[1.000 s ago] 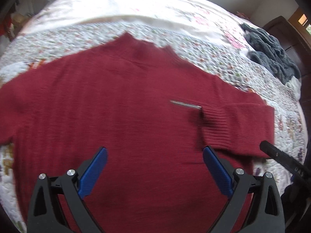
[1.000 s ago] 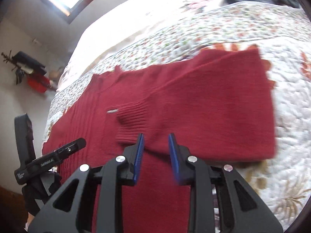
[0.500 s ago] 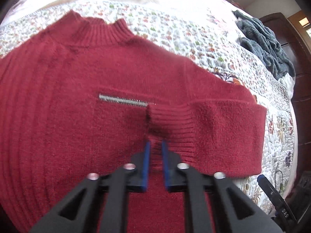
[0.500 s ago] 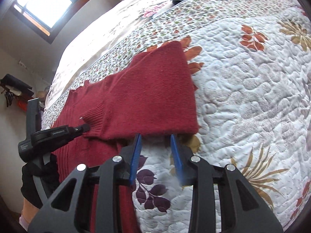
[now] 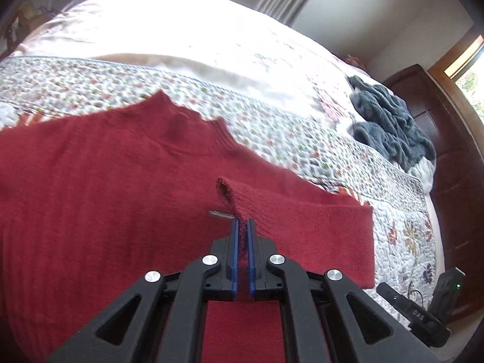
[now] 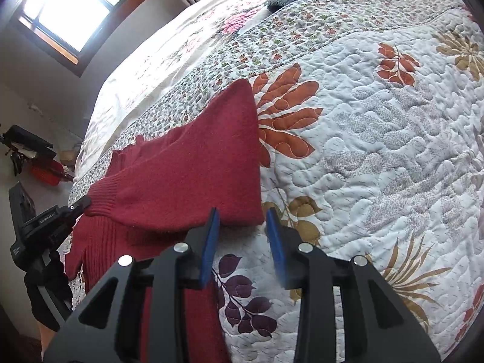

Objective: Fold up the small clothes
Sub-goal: 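Drag the cuff further across the body with the left tool and release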

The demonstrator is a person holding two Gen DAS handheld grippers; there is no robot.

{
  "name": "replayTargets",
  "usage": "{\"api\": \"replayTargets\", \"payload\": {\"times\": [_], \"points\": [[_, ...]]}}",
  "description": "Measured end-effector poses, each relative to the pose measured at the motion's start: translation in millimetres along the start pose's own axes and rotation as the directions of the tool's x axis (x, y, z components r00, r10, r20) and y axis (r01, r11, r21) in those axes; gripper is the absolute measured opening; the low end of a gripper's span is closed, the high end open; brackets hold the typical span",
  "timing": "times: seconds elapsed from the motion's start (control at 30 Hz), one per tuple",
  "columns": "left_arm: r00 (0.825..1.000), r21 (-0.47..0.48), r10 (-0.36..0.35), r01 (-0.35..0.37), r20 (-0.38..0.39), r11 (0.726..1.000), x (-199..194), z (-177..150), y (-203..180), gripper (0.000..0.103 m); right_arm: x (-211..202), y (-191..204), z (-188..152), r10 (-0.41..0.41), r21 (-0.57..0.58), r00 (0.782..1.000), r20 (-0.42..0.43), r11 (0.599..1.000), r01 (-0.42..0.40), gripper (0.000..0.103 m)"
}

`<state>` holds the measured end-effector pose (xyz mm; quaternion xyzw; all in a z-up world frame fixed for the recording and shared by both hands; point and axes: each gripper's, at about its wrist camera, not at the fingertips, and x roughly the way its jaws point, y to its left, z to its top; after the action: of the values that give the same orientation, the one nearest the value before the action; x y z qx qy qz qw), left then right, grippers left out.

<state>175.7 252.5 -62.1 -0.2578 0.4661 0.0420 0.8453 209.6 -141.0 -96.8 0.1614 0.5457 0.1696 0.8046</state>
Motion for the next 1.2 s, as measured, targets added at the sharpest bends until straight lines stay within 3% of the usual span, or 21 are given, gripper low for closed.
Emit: {"api": "replayTargets", "payload": {"times": [0.23, 0.6, 0.9, 1.2], "points": [[0.995, -0.048, 0.08, -0.077, 0.059, 0.996, -30.4, 14.0, 53.7, 0.004, 23.3, 18.0, 8.1, 0.028, 0.011, 0.999, -0.033, 1.0, -0.028, 0.035], [0.981, -0.122, 0.177, -0.167, 0.081, 0.978, -46.3, 22.7, 122.9, 0.004, 68.7, 55.0, 5.8, 0.036, -0.032, 0.992, -0.12, 0.999, -0.04, 0.035], [0.968, -0.126, 0.253, -0.25, 0.009, 0.96, -19.0, 11.0, 162.4, 0.004, 94.8, 56.3, -5.3, -0.044, -0.046, 0.985, -0.165, 0.998, 0.037, 0.033], [0.955, -0.089, 0.293, -0.296, -0.038, 0.951, -3.0, -3.8, 174.3, 0.009, 102.8, 63.9, -5.4, -0.118, -0.122, 0.976, -0.181, 0.988, 0.097, 0.033]]}}
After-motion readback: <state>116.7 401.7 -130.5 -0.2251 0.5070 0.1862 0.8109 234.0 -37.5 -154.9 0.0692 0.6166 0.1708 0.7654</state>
